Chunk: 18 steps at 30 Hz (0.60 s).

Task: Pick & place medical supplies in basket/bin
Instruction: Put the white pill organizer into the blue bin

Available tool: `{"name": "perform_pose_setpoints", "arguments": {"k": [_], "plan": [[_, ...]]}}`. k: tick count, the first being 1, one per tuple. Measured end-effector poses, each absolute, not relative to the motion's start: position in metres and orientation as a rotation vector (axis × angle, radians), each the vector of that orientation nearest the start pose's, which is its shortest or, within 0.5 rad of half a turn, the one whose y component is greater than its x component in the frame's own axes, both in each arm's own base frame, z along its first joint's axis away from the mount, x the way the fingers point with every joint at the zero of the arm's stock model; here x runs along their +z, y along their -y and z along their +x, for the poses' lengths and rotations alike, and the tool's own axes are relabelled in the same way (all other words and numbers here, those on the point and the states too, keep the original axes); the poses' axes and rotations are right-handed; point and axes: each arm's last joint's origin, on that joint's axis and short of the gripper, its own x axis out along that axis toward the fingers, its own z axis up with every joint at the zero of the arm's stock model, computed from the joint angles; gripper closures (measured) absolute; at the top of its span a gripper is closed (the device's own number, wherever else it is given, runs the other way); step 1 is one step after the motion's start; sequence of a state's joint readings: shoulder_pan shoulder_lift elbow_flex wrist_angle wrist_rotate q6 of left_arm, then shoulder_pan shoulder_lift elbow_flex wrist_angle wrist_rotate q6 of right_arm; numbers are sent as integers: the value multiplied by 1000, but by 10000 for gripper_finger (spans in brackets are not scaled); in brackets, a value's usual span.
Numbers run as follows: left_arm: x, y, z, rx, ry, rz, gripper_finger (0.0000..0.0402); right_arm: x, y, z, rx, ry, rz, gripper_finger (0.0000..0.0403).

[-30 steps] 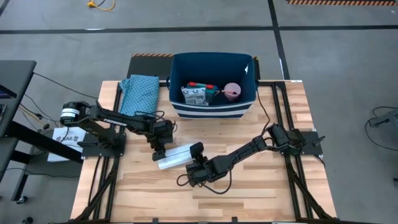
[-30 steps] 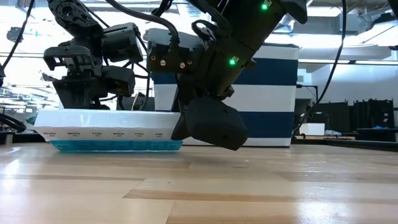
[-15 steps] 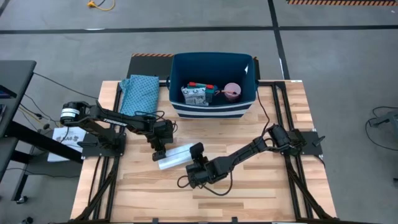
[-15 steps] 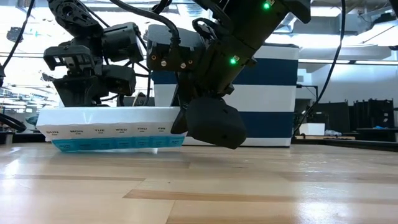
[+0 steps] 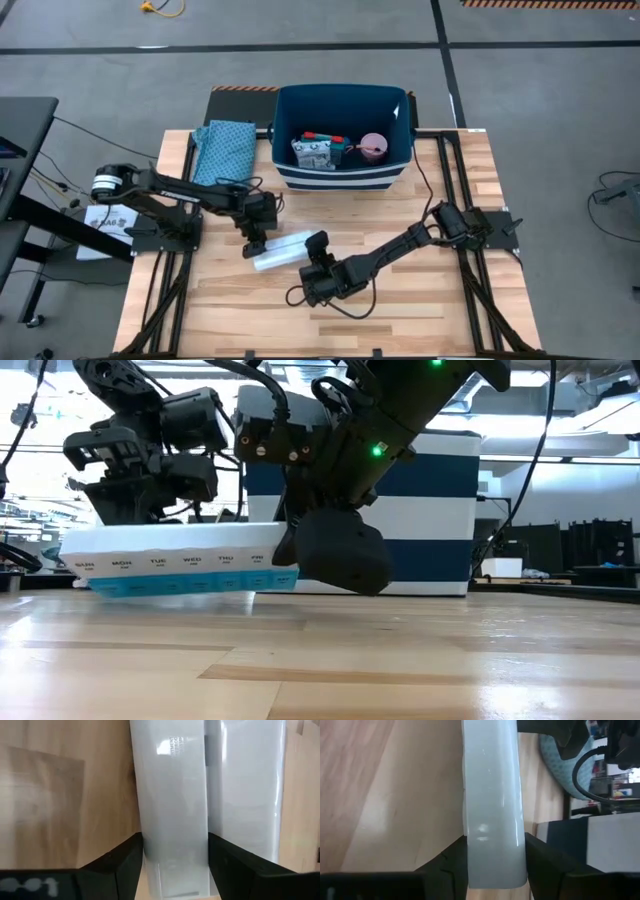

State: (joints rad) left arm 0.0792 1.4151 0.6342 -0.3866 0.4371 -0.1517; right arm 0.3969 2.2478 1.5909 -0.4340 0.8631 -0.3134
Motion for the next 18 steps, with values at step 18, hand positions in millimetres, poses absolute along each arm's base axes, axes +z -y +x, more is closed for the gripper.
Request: {"name": "perform_pose_setpoints", "arguments": {"k": [18], "plan": [[189,-7,211,-158,-1024,-324,203,150,-166,427,-348,-971,-921,265]]}}
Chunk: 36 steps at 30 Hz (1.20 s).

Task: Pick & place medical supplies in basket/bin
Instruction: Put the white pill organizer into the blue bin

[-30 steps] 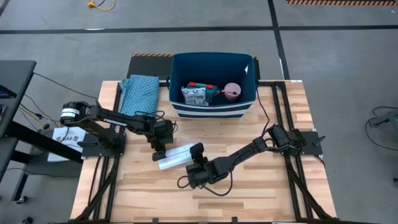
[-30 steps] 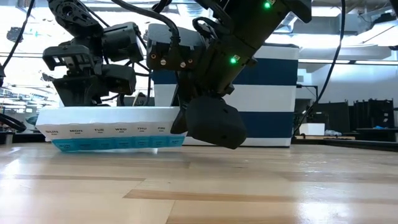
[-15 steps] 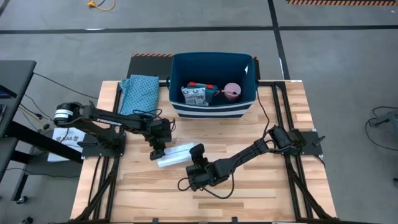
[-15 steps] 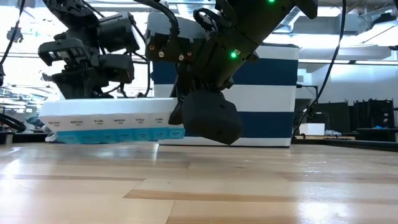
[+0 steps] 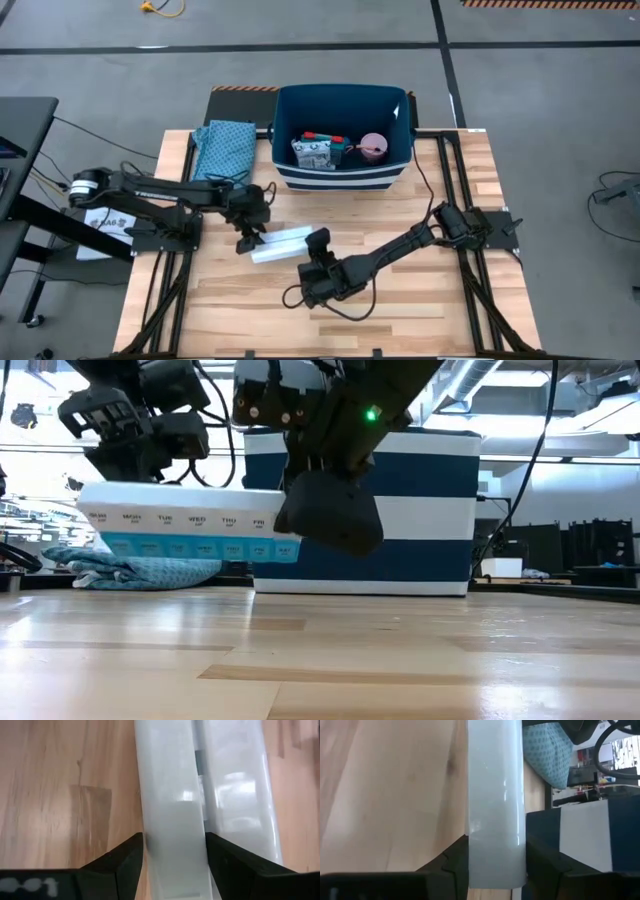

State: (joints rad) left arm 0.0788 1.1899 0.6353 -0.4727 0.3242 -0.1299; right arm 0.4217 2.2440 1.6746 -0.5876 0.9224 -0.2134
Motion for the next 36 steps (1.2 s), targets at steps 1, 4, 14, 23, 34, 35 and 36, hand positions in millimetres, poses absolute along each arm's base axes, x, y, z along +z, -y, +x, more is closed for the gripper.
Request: {"name": "perform_pose_setpoints", "arguments": {"k": [1,4,14,23,34,35,36], "plan": [[191,-7,210,-158,-1014,-324,203,152,-167,427,-345,-975,-924,267],[196,-7,207,-146,-995,-320,203,155,-167,427,-332,-985,-920,267],[223,-8,193,-112,-888,-296,203,149,-174,415,-242,-1078,-948,269],[265,-9,182,-45,-797,-241,203,165,-183,408,-264,-1094,-987,267],[297,-11,174,10,-774,-164,203,230,-186,413,-392,-1048,-1082,266],[300,-11,173,17,-779,-152,203,236,-186,413,-399,-1048,-1090,266],[303,-11,172,25,-787,-140,203,242,-186,413,-405,-1047,-1096,268]]}}
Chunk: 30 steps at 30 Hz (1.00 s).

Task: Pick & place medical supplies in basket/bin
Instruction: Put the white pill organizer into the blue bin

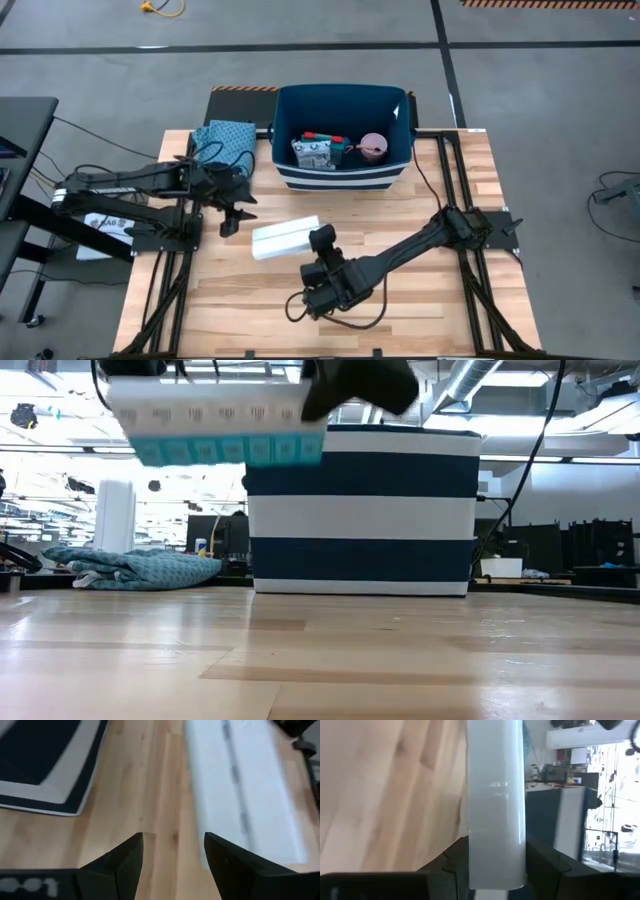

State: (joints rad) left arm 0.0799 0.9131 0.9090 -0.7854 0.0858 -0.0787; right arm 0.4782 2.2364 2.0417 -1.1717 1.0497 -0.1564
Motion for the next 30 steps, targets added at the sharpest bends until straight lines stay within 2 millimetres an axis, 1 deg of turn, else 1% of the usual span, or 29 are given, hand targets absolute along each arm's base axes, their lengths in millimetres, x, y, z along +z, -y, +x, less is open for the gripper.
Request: {"name": "perform_pose_setpoints", "arguments": {"k": [6,13,15,17,19,25,27,30], "plan": [[323,-13,162,79,-798,-75,203,275,-183,408,-436,-1044,-1129,267],[343,-12,146,103,-747,-43,203,307,-176,396,-479,-1066,-1164,268],[346,-12,140,111,-729,-39,203,314,-172,393,-497,-1074,-1147,267],[349,-12,135,116,-702,-36,203,318,-168,394,-507,-1062,-1128,266],[352,-11,130,117,-671,-36,203,327,-165,391,-525,-1047,-1125,266],[367,-10,121,101,-502,-59,203,360,-140,381,-649,-979,-1097,267],[373,-10,122,91,-441,-62,203,372,-130,377,-692,-959,-1083,267],[382,-9,122,72,-337,-61,203,394,-109,366,-758,-938,-1053,267]]}}
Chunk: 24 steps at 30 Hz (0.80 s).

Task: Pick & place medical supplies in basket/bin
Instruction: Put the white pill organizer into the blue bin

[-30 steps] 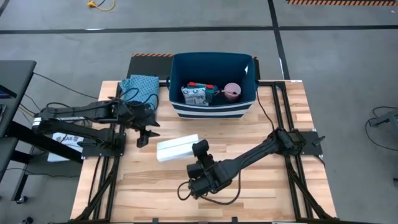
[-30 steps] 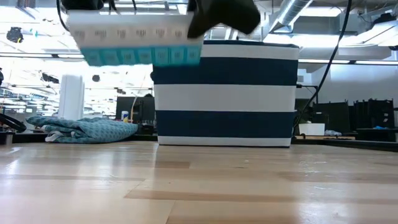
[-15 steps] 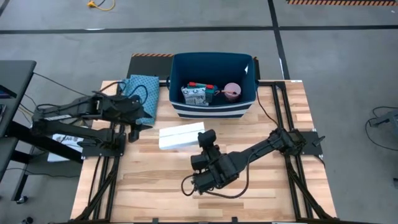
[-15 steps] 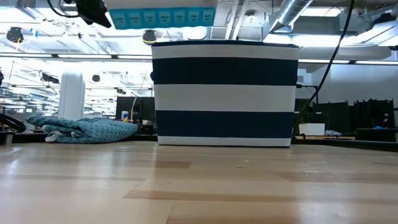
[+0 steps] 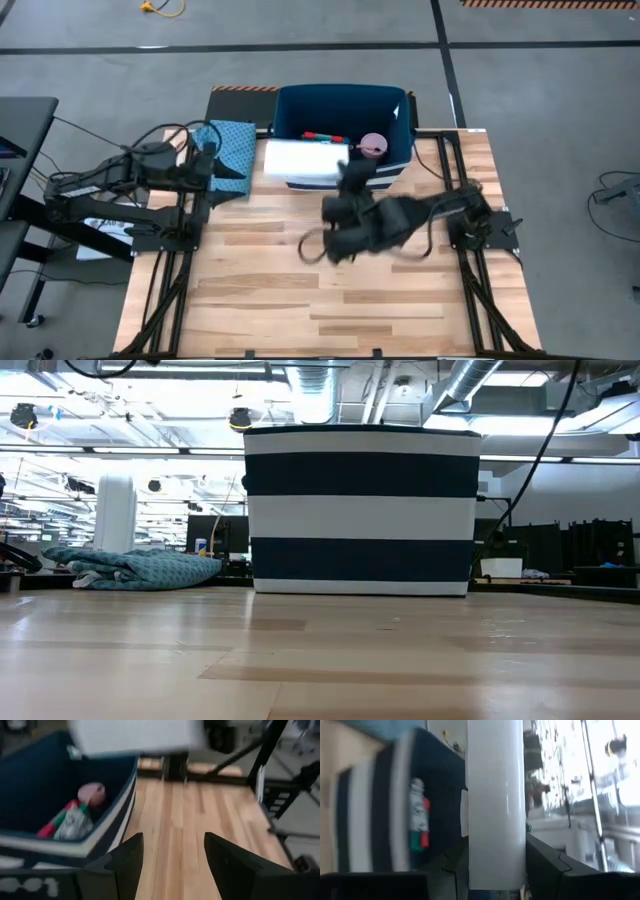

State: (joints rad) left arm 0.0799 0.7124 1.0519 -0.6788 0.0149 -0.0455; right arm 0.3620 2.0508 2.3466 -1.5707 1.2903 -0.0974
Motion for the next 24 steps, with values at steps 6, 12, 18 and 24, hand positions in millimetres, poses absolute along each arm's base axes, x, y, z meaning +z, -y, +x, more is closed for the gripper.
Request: {"name": "perform_pose_setpoints", "arguments": {"k": [6,12,18,24], "plan": [[398,-10,129,61,-167,-29,203,434,-50,342,-860,-957,-932,265],[403,-10,139,50,-107,1,203,461,25,310,-740,-1107,-783,265],[401,-12,155,50,-109,33,203,466,98,291,-431,-1123,-529,265],[399,-14,174,60,-98,41,203,457,161,281,-231,-1034,-330,263]]}}
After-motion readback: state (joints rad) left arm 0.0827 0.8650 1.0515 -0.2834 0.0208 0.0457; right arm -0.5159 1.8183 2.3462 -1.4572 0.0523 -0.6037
